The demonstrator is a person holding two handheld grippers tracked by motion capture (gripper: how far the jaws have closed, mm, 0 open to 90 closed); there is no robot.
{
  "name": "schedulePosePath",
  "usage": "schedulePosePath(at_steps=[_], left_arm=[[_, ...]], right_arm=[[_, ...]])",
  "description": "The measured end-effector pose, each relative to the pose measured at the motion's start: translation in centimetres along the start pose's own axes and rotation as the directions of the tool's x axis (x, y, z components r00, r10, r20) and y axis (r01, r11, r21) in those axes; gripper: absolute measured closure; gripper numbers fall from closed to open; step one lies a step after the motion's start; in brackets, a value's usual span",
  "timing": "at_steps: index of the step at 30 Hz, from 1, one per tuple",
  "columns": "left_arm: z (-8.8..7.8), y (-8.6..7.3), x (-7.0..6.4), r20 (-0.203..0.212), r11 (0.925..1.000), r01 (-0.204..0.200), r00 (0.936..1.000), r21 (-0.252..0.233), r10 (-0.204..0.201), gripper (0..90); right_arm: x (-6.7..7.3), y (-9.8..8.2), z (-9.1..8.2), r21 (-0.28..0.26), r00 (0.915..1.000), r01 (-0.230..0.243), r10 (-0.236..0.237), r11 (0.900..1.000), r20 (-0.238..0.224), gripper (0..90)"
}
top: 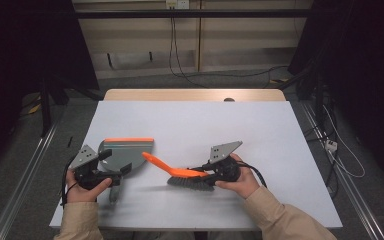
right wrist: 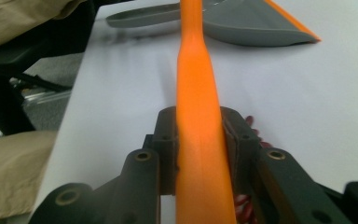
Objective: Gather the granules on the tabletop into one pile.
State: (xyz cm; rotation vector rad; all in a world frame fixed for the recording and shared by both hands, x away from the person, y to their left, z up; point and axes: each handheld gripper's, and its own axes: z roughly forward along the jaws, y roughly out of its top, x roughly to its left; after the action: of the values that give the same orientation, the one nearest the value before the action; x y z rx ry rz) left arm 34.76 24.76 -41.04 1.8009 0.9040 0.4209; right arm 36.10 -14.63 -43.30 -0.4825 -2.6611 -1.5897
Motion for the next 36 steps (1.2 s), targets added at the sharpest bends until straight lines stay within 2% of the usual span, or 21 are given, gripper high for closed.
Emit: schedulePosePath(at_steps=[3,9,11,17,20,22,23,25,27,30,33,35,36], left_arm=[[0.0,0.0,0.0,0.0,1.0,0.0,1.0,0.001,0.0,6.0],[0.1,0.0,0.0,0.002,1.0,0.001,1.0,0.001,-0.001,6.0],[0.1,0.0,0.0,0.001,1.0,0.001,1.0,0.002,-0.001,6.0],[0.1,0.0,0.0,0.001,1.0,0.001,1.0,0.003,-0.001,6.0],[0.0,0.0,-0.1,0.001,1.0,0.003,1.0,0.002,-0.003,6.0],[0.0,0.0,-0.1,0.002,1.0,0.001,1.0,0.001,-0.001,5.9],[0.0,0.0,-0.1,0.002,1.0,-0.005,1.0,0.001,0.005,5.9],[0.0,0.0,-0.2,0.004,1.0,-0.003,1.0,-0.002,0.003,6.0],[0.0,0.1,-0.2,0.007,1.0,-0.003,1.0,-0.003,0.003,5.9],[0.0,0.2,-0.2,0.015,1.0,-0.002,0.9999,-0.007,0.002,5.9],[0.0,0.2,-0.2,0.018,0.9999,-0.001,0.9998,-0.016,0.001,5.9],[-0.1,0.3,0.0,0.022,0.9997,0.003,0.9998,-0.025,-0.002,5.9],[-0.1,0.3,0.0,0.021,0.9996,0.01,0.9997,-0.028,-0.009,5.9]], right_arm=[[-0.8,0.1,0.2,-0.003,0.9999,-0.004,0.004,1.0,0.011,70.8],[-1.4,0.7,0.7,-0.001,0.9997,0.009,-0.009,1.0,0.024,70.8],[-1.6,0.7,0.8,-0.006,0.9999,0.001,-0.001,1.0,0.013,70.9],[-1.1,1.2,0.6,-0.039,0.9997,-0.023,0.023,0.999,0.0,70.8],[-0.7,1.6,-0.2,-0.078,0.9975,-0.062,0.065,0.995,0.029,70.8],[-0.4,1.8,-1.0,-0.096,0.9922,-0.085,0.093,0.992,0.083,70.8],[-0.3,1.7,-1.4,-0.102,0.9868,-0.095,0.107,0.99,0.122,70.8],[0.0,1.5,-2.3,-0.119,0.9691,-0.121,0.143,0.985,0.201,70.8],[0.2,1.0,-3.1,-0.148,0.9447,-0.152,0.188,0.977,0.269,70.8],[0.5,0.1,-4.3,-0.165,0.8912,-0.187,0.238,0.968,0.386,70.8],[0.8,-0.8,-5.0,-0.185,0.8424,-0.232,0.292,0.955,0.453,70.8],[1.1,-1.1,-5.4,-0.189,0.7989,-0.246,0.309,0.951,0.516,70.8],[1.3,-1.3,-5.6,-0.196,0.7802,-0.255,0.321,0.947,0.537,70.8]])
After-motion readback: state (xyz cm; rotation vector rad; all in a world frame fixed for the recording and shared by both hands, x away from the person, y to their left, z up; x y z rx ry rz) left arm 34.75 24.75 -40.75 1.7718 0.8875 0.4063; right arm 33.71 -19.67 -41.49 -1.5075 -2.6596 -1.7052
